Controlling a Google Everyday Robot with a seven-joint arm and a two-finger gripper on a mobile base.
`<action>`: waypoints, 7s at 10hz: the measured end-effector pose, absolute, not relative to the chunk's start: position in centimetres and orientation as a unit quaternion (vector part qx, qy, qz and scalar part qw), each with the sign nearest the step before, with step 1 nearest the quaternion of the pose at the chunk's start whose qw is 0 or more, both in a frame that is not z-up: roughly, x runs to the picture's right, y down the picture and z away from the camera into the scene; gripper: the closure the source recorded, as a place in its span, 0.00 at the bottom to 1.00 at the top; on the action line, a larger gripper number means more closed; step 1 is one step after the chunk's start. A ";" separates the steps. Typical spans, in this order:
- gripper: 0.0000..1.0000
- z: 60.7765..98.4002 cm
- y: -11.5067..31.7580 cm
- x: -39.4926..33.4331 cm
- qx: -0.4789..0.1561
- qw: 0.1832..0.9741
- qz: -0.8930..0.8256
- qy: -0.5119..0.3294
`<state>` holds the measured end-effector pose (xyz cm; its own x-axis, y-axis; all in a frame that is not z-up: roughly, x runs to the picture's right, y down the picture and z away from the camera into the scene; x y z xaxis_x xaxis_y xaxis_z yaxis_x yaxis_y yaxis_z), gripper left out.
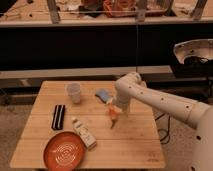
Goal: Place the pepper in the ceramic cup
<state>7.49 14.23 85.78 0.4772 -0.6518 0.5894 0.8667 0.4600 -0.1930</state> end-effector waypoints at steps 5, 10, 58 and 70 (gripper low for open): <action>0.20 86.6 14.7 7.2 -0.244 0.813 -0.476 -0.230; 0.20 87.2 15.4 6.6 -0.246 0.798 -0.497 -0.236; 1.00 85.8 16.3 3.0 -0.261 0.734 -0.574 -0.251; 1.00 81.7 9.2 -4.2 -0.237 0.713 -0.609 -0.254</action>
<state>-4.23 9.17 81.73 0.1285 -0.7480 0.6512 0.9889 0.1459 -0.0275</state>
